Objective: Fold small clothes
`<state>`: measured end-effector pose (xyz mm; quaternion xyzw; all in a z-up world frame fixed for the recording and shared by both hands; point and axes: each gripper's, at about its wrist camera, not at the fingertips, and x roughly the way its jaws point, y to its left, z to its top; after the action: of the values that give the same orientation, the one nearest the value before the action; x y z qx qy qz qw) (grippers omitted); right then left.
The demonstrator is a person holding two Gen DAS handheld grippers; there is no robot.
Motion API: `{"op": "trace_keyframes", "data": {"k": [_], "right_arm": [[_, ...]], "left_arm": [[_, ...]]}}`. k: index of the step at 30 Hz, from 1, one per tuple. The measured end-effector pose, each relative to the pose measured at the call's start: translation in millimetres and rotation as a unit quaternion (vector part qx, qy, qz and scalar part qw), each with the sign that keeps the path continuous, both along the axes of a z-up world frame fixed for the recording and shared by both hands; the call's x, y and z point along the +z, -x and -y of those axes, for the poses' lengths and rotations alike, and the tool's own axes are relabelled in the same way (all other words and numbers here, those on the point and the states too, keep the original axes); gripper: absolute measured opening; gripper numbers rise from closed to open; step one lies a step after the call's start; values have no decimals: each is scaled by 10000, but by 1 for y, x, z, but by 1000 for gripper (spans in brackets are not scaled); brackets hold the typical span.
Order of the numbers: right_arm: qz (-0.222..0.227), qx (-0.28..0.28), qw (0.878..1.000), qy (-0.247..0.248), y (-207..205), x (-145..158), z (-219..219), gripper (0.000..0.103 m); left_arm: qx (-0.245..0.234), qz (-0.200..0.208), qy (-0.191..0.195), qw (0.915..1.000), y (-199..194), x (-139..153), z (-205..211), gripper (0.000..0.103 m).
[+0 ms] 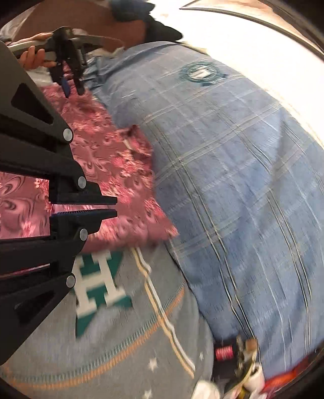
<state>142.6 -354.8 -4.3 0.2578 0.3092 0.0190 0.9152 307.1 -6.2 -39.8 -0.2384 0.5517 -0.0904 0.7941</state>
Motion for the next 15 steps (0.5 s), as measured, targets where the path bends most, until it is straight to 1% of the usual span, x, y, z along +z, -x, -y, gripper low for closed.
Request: {"op": "trace_keyframes", "data": {"k": [1,2,3,4,5,6,7,9,10,11,13,14,15], "right_arm": [[-504,-122,9985,165,-11,-18,0,3],[-537,-162,9983,174,-13,-27,1,0],[-326,-268,9991,104,-8,-23,3,0],[-458,-312,9984,78,-8,-19,3,2],[-444,-329,9984,66,-6,-13,-1,7],[-378,-336,9986,122,-3,-8,-5,10],[-234,-236,9993,189,0,-2,-13,10],[-36,37,9996,272,-2,7,-30,13],[-16,95,9996,281,-6,10,-36,15],[-22,161,9995,265,-10,10,-42,17],[-109,272,9995,70,-23,4,-54,23],[-180,292,9994,-70,-27,-1,-57,25],[-325,253,9989,-231,-33,-13,-58,30]], "left_arm": [[-29,367,-285,9989,4,5,7,47],[-120,401,-468,9980,4,6,11,47],[-292,387,-757,9959,4,8,20,47],[-365,411,-873,9947,5,10,23,47],[-434,398,-921,9940,6,12,25,47],[-509,348,-893,9941,7,13,25,47],[-552,291,-767,9951,7,16,21,47],[-450,329,-649,9963,11,23,6,47],[-305,400,-627,9968,11,29,-8,47],[-232,421,-625,9969,11,33,-18,48],[10,421,-661,9969,6,41,-51,52],[176,397,-712,9965,2,45,-72,56],[303,388,-759,9959,2,48,-87,57]]}}
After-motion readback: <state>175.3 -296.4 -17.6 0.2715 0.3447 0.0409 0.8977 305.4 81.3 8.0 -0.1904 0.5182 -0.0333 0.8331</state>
